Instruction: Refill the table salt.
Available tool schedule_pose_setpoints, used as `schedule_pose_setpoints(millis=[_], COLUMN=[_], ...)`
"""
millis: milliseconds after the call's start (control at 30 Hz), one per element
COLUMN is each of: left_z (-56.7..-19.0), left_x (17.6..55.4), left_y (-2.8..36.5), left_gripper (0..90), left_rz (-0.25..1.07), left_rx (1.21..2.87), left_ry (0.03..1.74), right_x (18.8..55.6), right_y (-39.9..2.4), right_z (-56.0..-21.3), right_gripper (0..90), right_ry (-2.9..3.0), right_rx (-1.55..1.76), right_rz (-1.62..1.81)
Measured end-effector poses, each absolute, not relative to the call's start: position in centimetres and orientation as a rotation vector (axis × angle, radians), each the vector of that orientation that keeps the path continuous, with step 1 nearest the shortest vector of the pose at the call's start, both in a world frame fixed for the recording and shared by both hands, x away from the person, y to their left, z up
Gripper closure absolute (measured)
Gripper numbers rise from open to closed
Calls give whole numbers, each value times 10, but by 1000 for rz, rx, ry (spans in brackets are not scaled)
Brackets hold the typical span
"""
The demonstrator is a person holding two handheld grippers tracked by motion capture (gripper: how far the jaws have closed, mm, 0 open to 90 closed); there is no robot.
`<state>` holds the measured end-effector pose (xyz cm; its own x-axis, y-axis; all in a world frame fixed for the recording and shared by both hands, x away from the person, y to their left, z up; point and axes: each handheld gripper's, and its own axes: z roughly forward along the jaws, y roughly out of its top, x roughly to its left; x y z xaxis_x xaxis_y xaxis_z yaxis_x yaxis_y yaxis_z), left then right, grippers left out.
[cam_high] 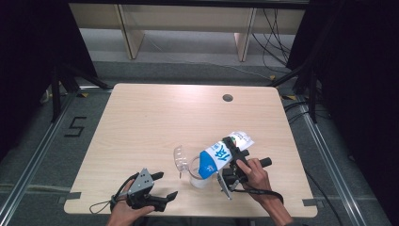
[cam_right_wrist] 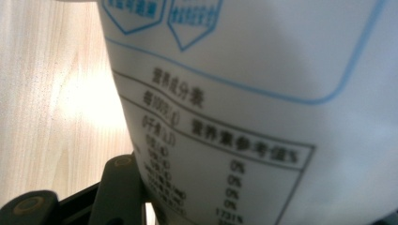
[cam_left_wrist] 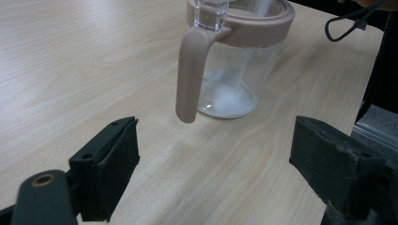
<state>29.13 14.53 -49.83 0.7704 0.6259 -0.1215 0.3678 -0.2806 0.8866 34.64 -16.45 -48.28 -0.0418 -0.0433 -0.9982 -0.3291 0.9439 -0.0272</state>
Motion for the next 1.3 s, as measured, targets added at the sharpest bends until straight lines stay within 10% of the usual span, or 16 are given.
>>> schedule_pose_setpoints(millis=[1300], left_z=[-498], left_x=[292], left_y=[146], left_gripper=[152], left_rz=[312], left_rx=[1919], left_ry=[735], right_x=[344], right_y=[-165], right_z=[-484], right_gripper=[509], right_ry=[1609], right_rx=[-281], right_rz=[205])
